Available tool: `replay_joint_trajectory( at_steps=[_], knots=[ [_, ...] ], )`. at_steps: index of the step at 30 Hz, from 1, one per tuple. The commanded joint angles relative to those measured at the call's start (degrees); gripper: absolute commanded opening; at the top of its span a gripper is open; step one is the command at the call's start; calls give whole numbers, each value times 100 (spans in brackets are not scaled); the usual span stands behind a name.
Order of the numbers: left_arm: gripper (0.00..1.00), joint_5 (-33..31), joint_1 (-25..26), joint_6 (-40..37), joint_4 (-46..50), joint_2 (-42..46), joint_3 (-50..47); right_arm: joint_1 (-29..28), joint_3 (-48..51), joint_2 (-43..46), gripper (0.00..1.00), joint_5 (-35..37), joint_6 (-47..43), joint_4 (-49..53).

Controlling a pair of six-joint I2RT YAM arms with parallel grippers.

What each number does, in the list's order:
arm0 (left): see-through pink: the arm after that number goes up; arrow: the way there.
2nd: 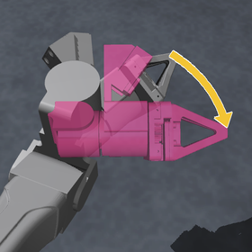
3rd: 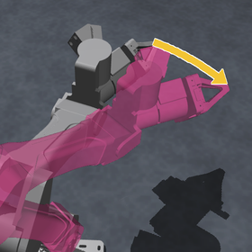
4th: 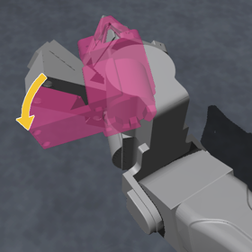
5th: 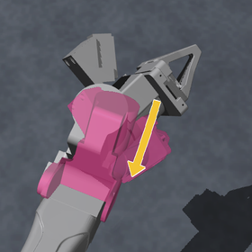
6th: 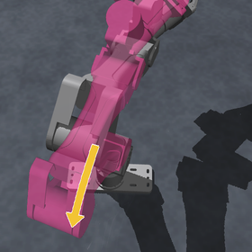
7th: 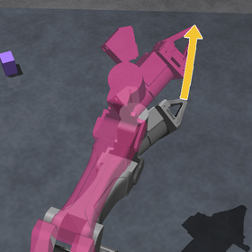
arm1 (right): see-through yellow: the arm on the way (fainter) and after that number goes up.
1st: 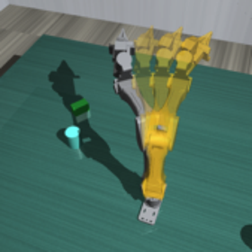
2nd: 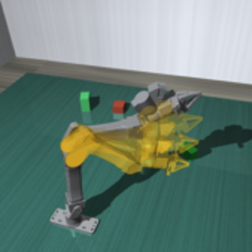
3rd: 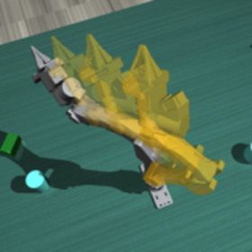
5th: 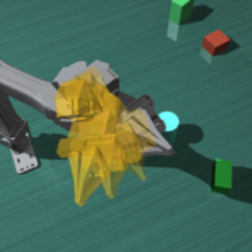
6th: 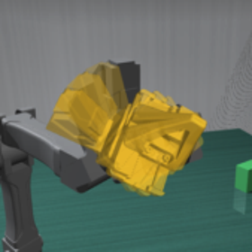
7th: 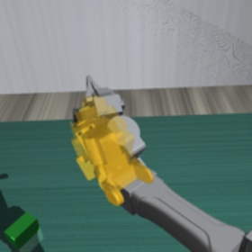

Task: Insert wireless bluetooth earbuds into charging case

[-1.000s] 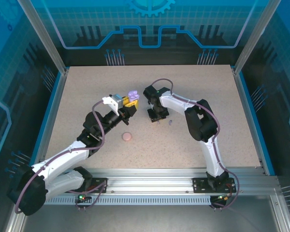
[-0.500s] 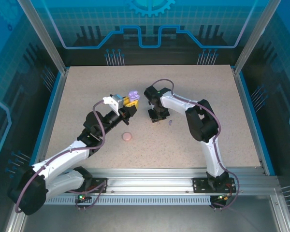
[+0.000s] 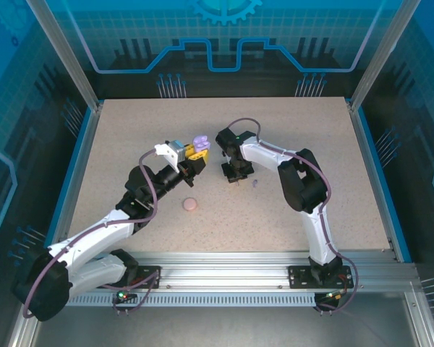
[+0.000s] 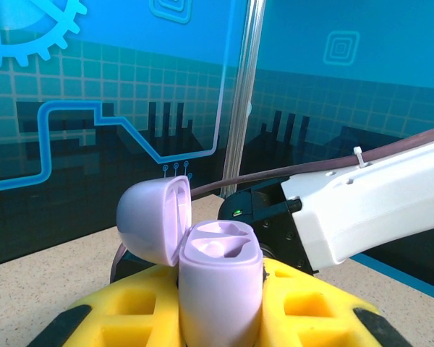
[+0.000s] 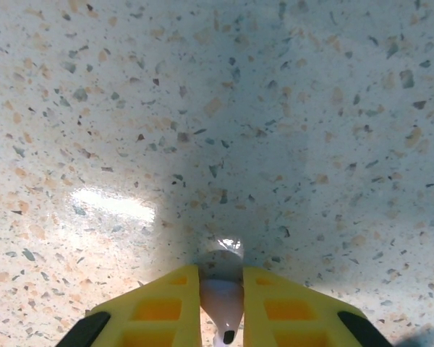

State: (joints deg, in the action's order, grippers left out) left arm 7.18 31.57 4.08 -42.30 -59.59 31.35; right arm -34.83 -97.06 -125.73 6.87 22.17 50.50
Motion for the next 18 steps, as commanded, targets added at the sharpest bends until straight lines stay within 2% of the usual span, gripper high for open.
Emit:
replay_joint_trajectory(
  at_steps=[1,9,18],
  knots=[
    [0,91,35,-87,-172,79,64,74,248,266,15,30,53,117],
    [0,90,37,-81,-191,48,124,107,698,1106,14,2,177,-101],
    [0,108,50,-345,-676,-133,-68,148,874,2552,15,-22,245,-93]
  ],
)
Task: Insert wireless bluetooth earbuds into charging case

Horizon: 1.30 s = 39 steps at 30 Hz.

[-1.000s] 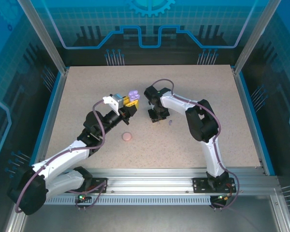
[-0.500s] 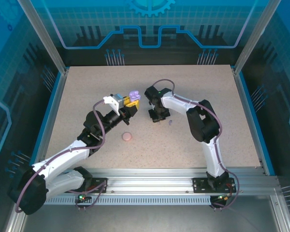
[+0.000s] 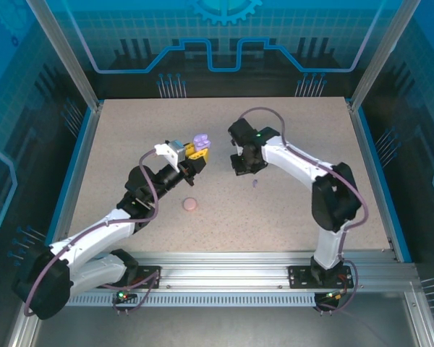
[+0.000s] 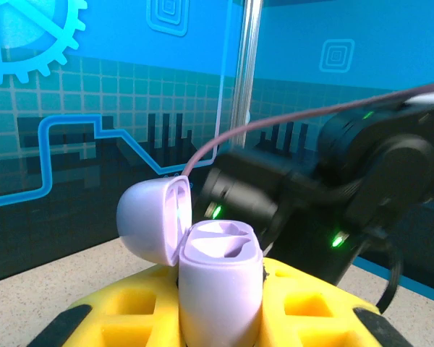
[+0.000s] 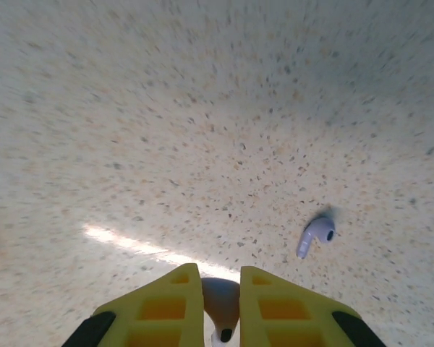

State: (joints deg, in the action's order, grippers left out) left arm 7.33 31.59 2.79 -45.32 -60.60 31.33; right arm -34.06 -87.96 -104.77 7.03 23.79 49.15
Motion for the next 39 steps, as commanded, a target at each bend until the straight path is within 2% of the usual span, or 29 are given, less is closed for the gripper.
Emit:
replay_joint_trajectory(
  at_steps=[1,10,19,30,39],
  knots=[
    [0,88,42,-255,-383,-49,-59,67,-111,627,15,-22,73,90],
    [0,334,47,-846,-179,-149,223,52,-1279,1718,16,28,-123,323],
    [0,289,76,-872,-556,-575,712,-272,-2246,2095,17,-328,-352,-178],
    [0,409,175,-911,-741,-1064,1269,-1043,-2001,2224,18,-365,-771,-1137],
    [0,465,237,-1034,-751,-945,1257,-1419,-1119,2503,18,-126,-1251,-2075]
  ],
)
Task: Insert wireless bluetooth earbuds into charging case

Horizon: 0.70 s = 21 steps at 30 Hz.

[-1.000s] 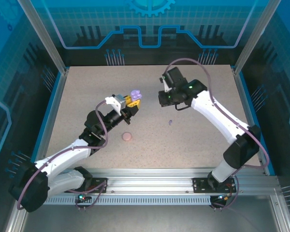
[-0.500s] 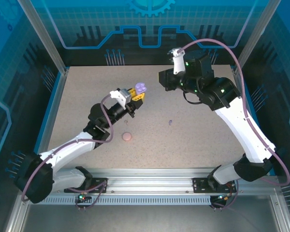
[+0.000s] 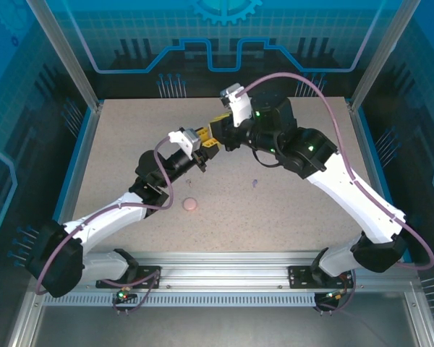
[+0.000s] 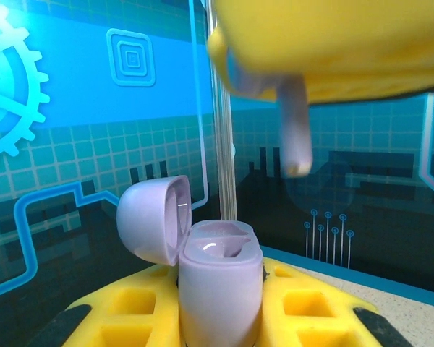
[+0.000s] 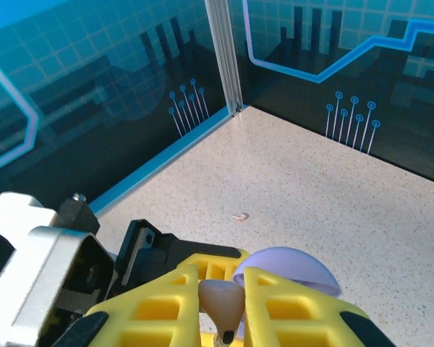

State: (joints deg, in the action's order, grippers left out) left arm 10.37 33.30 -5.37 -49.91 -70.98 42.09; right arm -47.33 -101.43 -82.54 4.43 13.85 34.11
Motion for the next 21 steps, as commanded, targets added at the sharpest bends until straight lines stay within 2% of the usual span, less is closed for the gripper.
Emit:
replay_joint_trajectory(
  at_steps=[1,12,21],
  knots=[
    [0,181,71,-267,-291,117,176,-92,353,360,18,137,-257,-693],
    [0,396,87,-816,4,302,219,-102,1503,1331,18,314,-161,-1664],
    [0,440,107,-805,160,440,247,-107,1701,1337,18,310,-80,-1913]
  ],
)
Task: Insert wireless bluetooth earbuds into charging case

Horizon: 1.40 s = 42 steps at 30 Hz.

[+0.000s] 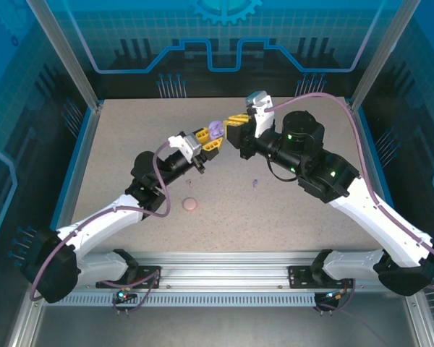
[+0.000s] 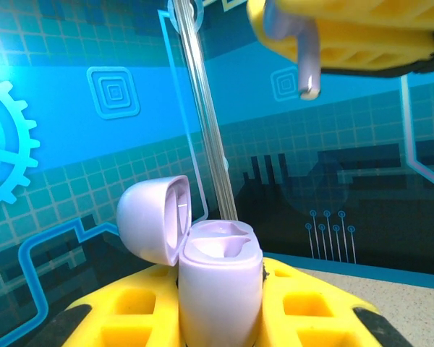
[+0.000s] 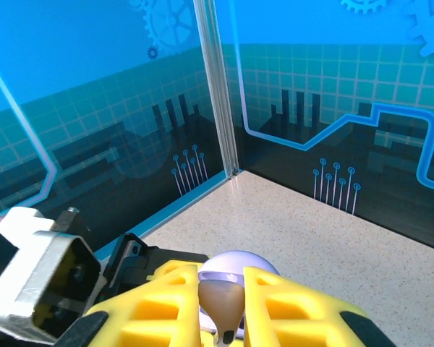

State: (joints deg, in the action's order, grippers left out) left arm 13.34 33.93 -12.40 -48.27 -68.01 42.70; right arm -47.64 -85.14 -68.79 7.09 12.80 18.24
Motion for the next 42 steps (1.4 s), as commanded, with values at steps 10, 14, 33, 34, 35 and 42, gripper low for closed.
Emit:
replay_joint_trajectory(
  at_steps=[10,14,33,34,35,42],
  knots=[
    [0,125,89,-89,47,159,224,-87,42,-282,18,-100,157,-334],
    [0,108,105,-78,61,163,236,-86,118,-336,18,-70,170,-322],
    [0,134,123,-34,81,156,256,-3,276,-474,17,-1,171,-217],
    [0,126,124,-32,95,154,254,4,262,-489,17,-42,162,-184],
    [0,113,123,-34,91,156,252,5,239,-508,17,-67,144,-156],
    [0,78,132,62,93,115,306,0,227,-561,17,-616,-226,123]
  ],
)
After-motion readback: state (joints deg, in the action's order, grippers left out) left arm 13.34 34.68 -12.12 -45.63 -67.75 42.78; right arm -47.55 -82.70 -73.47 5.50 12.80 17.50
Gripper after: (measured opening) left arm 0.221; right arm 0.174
